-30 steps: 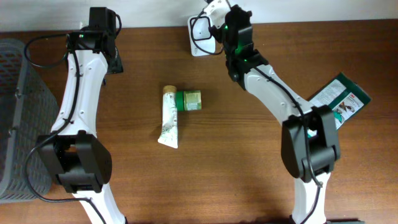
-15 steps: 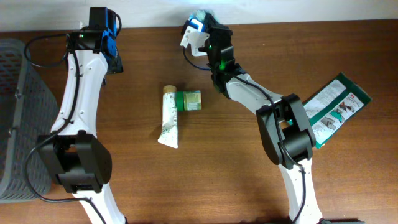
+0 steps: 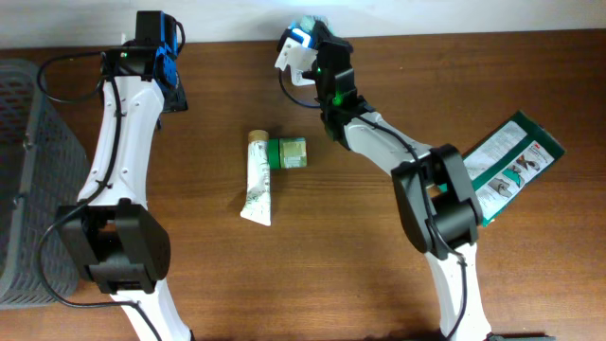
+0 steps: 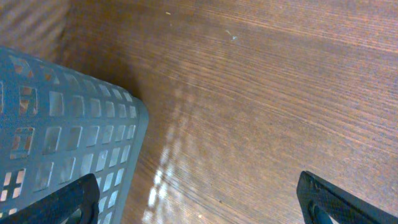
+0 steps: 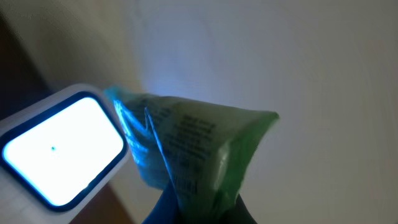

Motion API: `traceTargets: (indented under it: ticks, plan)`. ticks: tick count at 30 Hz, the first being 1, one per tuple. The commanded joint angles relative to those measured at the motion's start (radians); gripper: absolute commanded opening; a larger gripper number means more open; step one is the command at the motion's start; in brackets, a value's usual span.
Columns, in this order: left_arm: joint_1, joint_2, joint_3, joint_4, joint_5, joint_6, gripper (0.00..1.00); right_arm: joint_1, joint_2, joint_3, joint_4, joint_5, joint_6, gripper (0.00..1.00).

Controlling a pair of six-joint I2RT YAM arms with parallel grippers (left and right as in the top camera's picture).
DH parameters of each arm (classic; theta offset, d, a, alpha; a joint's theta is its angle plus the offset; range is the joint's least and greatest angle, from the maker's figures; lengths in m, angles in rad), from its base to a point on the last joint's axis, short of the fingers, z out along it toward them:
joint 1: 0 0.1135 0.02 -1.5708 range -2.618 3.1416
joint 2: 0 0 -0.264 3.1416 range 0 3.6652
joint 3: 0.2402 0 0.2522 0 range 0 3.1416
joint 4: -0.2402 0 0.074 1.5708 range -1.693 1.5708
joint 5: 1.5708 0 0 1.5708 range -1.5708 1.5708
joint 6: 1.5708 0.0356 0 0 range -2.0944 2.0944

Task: Scan the item barcode
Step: 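Carry the mint packet right and drop it near the glove pack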

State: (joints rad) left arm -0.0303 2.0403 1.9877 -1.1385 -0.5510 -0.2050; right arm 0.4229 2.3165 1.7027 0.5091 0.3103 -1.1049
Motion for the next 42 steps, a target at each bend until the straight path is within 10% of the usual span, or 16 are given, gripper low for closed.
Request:
traceTargets:
  ticks: [1,10,17,25,29,34,42]
  plan:
    - [0.001,-0.008,0.003,0.0,-0.01,0.001,0.99,0.011,-0.239,0.018,-0.146,0.019,0.209,0.04]
    - [0.001,-0.008,0.003,0.0,-0.01,0.001,0.99,-0.032,-0.71,0.018,-1.017,0.016,0.926,0.04]
    - [0.0,-0.008,0.003,0.0,-0.01,0.001,0.99,-0.378,-0.737,-0.008,-1.588,-0.242,1.415,0.04]
    - [0.001,-0.008,0.003,0.0,-0.01,0.001,0.99,-0.735,-0.485,-0.26,-1.404,-0.389,1.461,0.06]
    - [0.001,-0.008,0.003,0.0,-0.01,0.001,0.99,-0.747,-0.452,-0.26,-1.412,-0.386,1.461,0.47]
    - [0.001,-0.008,0.003,0.0,-0.01,0.001,0.99,-0.743,-0.453,-0.188,-1.579,-0.49,1.322,0.63]
    - [0.001,-0.008,0.003,0.0,-0.01,0.001,0.99,-0.284,-0.457,-0.018,-1.571,-0.612,1.232,0.84]
